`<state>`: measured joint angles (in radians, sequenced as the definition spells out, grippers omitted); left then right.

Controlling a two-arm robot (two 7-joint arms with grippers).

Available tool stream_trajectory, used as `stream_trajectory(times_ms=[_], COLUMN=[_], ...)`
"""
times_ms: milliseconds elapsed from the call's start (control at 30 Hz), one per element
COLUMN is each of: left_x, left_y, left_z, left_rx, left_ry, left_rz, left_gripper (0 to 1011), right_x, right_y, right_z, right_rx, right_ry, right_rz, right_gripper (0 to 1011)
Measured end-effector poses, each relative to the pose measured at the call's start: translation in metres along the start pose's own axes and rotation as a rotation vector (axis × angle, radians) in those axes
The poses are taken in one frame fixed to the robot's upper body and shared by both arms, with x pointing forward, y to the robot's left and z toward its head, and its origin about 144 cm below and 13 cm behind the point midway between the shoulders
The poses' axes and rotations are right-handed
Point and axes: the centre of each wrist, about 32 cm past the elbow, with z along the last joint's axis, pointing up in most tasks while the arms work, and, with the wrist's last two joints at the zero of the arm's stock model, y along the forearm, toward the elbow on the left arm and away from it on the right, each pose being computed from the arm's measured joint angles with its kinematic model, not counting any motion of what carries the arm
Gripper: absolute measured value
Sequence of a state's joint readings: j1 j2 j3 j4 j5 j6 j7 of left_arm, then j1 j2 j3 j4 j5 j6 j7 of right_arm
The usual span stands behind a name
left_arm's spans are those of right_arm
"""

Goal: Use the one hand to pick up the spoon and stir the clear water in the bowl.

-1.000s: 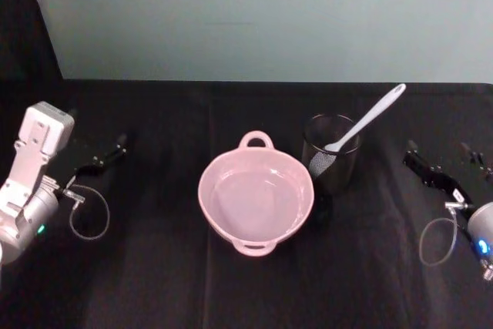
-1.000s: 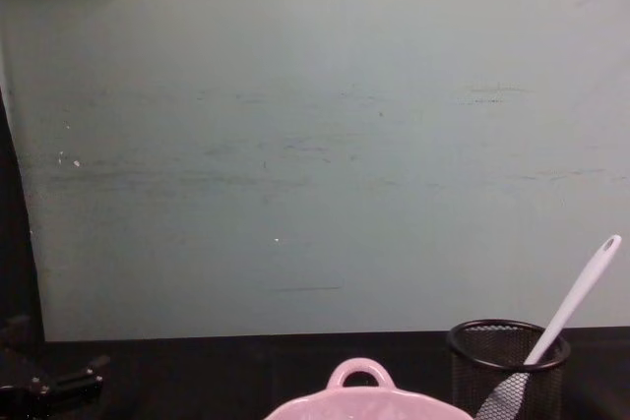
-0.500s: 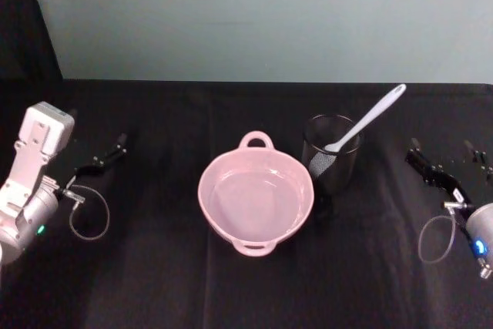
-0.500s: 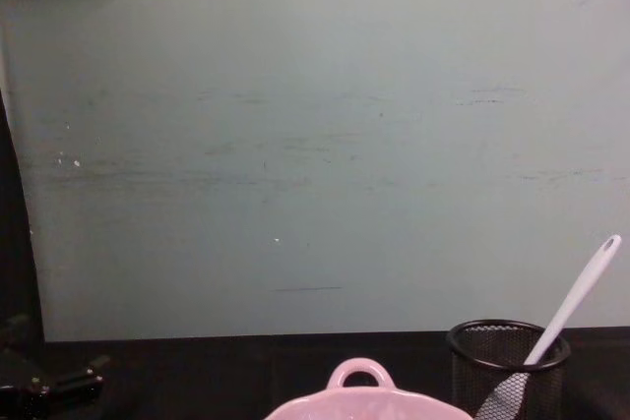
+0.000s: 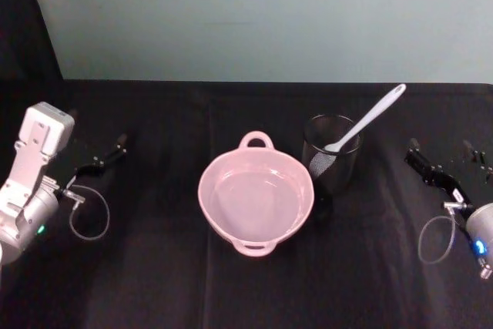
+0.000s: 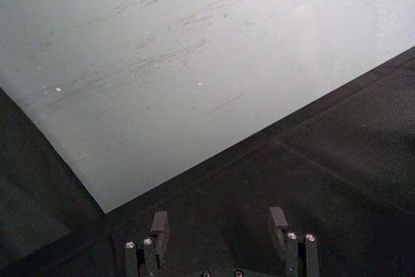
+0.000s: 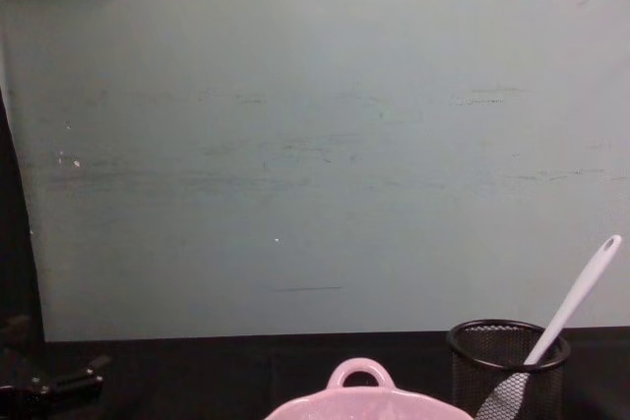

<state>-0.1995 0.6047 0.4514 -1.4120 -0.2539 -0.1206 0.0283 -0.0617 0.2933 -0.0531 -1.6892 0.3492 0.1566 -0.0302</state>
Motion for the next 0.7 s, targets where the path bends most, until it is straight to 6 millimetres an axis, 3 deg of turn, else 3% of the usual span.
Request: stream_trajectory(times_ms=[700], left_x=[0.0000], left_y=[0.0000], left_z=[0.0000], left_rx=[0.000], left_ry=[0.000], left_rz=[0.000], left_gripper=[1011], right_x=[0.0000], right_y=[-0.0002], right_z=[0.0004], right_rx=[-0.002], right_ry=[0.000], right_rz=[0.001], right_gripper=[1003])
